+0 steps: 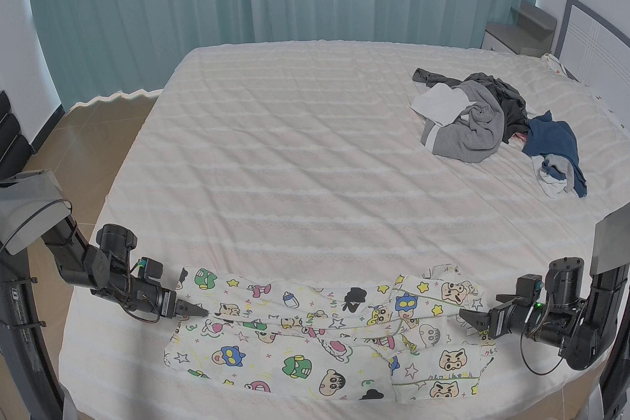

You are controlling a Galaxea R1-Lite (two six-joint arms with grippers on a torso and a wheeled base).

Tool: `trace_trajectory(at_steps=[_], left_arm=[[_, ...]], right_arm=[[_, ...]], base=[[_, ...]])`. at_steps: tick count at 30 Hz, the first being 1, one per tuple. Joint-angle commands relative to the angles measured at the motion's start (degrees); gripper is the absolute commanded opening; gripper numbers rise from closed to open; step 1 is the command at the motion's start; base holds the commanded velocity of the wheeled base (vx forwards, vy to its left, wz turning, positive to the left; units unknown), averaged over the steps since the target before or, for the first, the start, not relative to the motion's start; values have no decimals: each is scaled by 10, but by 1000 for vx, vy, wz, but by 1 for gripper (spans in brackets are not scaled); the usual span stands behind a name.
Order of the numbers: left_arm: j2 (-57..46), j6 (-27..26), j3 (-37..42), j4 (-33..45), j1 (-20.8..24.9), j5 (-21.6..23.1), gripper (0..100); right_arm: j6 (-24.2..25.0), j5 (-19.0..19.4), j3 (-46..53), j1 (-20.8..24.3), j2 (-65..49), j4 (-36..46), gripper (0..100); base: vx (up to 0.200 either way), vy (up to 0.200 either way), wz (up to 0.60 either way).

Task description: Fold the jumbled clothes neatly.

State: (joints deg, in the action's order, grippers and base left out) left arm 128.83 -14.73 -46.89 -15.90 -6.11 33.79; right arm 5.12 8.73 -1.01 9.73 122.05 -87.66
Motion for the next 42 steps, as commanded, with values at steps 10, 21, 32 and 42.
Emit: trace_trajectory(at_steps=[10,21,32,42], left_arm=[[5,3,-1,0,39,0,100],[7,6,-3,0,56,-1,100],[5,8,10,0,60,-2,0],[-12,8,19,5,48,-2,0]], right_arm=[[1,1,10,3,-6,-1,100],[2,1,10,10,-5,0,100],[2,1,10,10,-4,-1,100],[2,1,10,6,-8,-1,100]], base=[[0,0,0],[0,0,0],[0,0,0],[0,0,0]])
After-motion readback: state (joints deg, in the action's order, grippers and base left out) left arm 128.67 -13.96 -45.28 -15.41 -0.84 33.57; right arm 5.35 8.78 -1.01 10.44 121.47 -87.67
